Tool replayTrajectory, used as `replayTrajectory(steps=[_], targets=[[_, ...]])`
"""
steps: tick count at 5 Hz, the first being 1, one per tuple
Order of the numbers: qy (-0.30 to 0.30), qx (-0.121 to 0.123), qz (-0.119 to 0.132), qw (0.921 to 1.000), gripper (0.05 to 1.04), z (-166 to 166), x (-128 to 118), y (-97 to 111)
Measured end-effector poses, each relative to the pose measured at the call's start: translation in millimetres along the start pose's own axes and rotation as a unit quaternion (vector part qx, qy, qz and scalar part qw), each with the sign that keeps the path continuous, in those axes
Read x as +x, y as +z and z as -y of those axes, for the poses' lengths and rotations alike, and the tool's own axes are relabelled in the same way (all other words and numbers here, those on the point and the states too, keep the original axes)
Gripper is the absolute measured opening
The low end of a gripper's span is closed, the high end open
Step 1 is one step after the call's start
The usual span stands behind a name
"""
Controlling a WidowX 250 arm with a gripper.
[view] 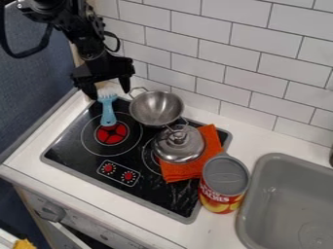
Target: Move the silver pot in the bottom left corner of the stove
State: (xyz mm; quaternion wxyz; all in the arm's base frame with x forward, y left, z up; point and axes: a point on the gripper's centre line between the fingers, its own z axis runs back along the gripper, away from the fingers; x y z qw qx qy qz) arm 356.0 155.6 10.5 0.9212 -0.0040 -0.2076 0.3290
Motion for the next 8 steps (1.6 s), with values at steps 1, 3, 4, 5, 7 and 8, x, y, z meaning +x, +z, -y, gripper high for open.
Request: replayTrajectory(steps=[1, 3, 4, 5, 7, 8], targets=[[0.004, 0.004, -0.016, 0.9999, 1.001, -2.6, -7.8, -10.0], [0.009, 0.004, -0.036, 0.9993, 1.001, 4.9, -23.0, -14.1], [0.01, -0.014, -0.062, 0.9979, 1.001, 11.8, -32.4, -16.4], [0.006, -0.025, -0.079, 0.9965, 1.001, 21.7, -37.1, -24.2], [-0.007, 0.002, -0.077, 0.997, 0.964, 30.5, -43.9, -41.3], [-0.013, 0.023, -0.057, 0.998, 0.68, 31.3, -43.7, -42.8]])
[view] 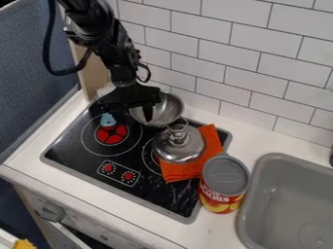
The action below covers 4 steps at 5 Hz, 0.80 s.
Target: Move the silver pot in the bottom left corner of the stove
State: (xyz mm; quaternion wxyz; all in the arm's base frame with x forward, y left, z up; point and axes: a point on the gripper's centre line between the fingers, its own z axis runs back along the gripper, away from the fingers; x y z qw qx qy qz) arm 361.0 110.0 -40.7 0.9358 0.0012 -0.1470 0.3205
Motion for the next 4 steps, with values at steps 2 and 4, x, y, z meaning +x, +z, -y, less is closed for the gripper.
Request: replayTrajectory(steps=[2, 4], targets=[[0.008, 0.006, 0.0, 0.9999, 0.17, -2.7, -0.4, -3.2], [0.02, 0.002, -0.009, 0.9998, 0.085, -13.6, -4.4, 3.2]])
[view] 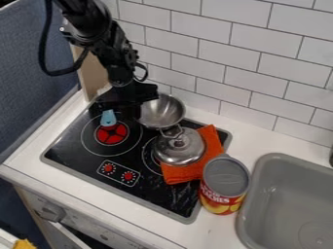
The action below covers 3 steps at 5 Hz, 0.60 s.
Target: Move the silver pot in the bottom left corner of the stove
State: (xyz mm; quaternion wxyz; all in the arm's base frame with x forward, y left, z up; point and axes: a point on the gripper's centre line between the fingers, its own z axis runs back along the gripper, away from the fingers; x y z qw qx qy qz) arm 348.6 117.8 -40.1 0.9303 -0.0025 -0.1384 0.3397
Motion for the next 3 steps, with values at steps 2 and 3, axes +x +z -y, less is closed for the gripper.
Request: replayTrajectory(steps=[2, 3], targets=[[0.012, 0.0, 0.026, 0.9996, 0.067, -14.3, 12.1, 33.7], [0.041, -0.007, 0.037, 0.9985, 0.064, -30.1, 22.8, 60.9]])
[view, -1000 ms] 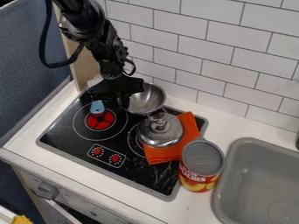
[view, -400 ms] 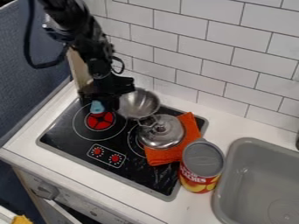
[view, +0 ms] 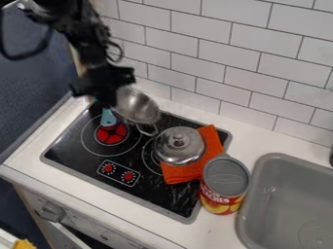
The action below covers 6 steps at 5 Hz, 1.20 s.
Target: Move the silver pot in the bottom left corner of the stove
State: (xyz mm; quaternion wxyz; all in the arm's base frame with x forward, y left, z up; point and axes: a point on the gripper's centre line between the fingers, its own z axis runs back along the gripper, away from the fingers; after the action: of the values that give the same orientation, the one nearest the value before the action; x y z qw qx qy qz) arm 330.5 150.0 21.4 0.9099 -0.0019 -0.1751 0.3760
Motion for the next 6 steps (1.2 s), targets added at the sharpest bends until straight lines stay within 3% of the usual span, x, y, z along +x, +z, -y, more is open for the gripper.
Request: replayTrajectory(steps=[2, 3, 4, 5, 6], targets=[[0.047, -0.024, 0.005, 0.9986, 0.064, -58.3, -6.4, 27.2], [0.048, -0.028, -0.005, 0.9984, 0.064, -80.7, -22.1, 26.4], [0.049, -0.015, 0.004, 0.9987, 0.064, -109.9, -21.9, 19.0], [0.047, 0.006, -0.01, 0.9988, 0.064, -122.1, -30.1, -1.3], [0.048, 0.036, 0.002, 0.9982, 0.064, -133.4, -29.7, -12.3]])
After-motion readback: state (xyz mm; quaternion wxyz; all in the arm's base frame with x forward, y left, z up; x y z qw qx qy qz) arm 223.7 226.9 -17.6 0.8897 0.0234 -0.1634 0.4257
